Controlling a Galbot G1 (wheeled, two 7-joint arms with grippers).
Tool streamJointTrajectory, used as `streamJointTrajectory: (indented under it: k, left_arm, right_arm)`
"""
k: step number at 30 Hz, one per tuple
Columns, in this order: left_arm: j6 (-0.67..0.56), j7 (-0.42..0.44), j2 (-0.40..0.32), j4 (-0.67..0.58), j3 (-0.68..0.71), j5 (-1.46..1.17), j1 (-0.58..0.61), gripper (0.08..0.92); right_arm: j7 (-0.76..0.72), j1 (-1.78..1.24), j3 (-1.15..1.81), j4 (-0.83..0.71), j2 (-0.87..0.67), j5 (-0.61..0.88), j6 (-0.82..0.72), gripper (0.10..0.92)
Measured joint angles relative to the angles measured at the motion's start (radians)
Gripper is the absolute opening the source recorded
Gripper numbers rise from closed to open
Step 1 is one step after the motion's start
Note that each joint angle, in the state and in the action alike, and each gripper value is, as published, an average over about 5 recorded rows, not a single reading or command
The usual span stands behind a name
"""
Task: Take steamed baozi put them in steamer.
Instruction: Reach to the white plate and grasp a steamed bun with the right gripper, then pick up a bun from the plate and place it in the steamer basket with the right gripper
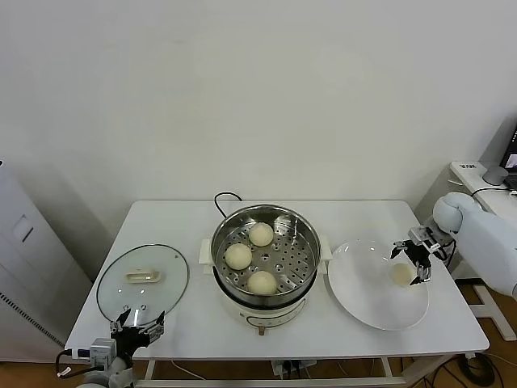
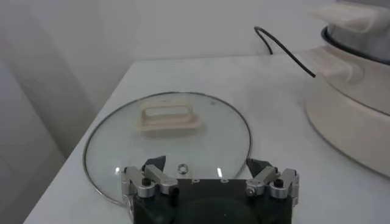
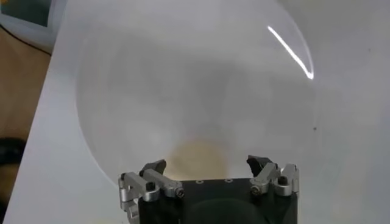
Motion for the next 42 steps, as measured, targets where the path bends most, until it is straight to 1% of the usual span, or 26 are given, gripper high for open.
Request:
streamJointTrajectory:
  k: [2, 5, 8, 15, 18, 22, 26, 34, 42]
  left_arm:
    - [0.0, 0.0, -0.001, 0.001, 0.001, 0.0, -0.001, 0.823]
    - [0.0, 0.001, -0.002, 0.002, 0.004, 0.0, -0.001, 0.823]
    - [0.0, 0.001, -0.003, 0.003, 0.007, 0.001, -0.001, 0.823]
    - [-0.001, 0.001, -0.005, 0.003, 0.007, 0.002, 0.0, 0.823]
    - [-0.001, 0.001, -0.005, 0.002, 0.006, 0.002, 0.002, 0.823]
    - [0.0, 0.0, -0.007, 0.001, 0.002, 0.004, 0.005, 0.823]
    - [0.002, 0.0, -0.009, -0.003, 0.0, 0.007, 0.007, 0.823]
    - [0.006, -0.001, -0.014, -0.013, 0.0, 0.018, 0.006, 0.823]
    - [0.004, -0.001, -0.01, -0.017, 0.003, 0.022, 0.005, 0.823]
  right_arm:
    - [0.005, -0.01, 0.012, -0.005, 0.002, -0.009, -0.004, 0.82]
    - [0.009, -0.022, 0.029, -0.011, 0.005, -0.02, -0.009, 0.789]
    - [0.012, -0.028, 0.043, -0.015, 0.006, -0.029, -0.014, 0.716]
    - [0.007, -0.03, 0.056, -0.012, 0.0, -0.034, -0.026, 0.515]
    - [-0.002, -0.025, 0.049, -0.002, -0.008, -0.023, -0.036, 0.471]
    - [-0.013, 0.006, 0.003, 0.033, -0.034, 0.028, -0.062, 0.465]
    - [-0.019, 0.078, -0.099, 0.103, -0.077, 0.133, -0.117, 0.466]
    - [0.002, 0.365, -0.423, 0.321, -0.151, 0.437, -0.282, 0.467]
    - [0.063, 0.669, -0.715, 0.533, -0.138, 0.723, -0.44, 0.467]
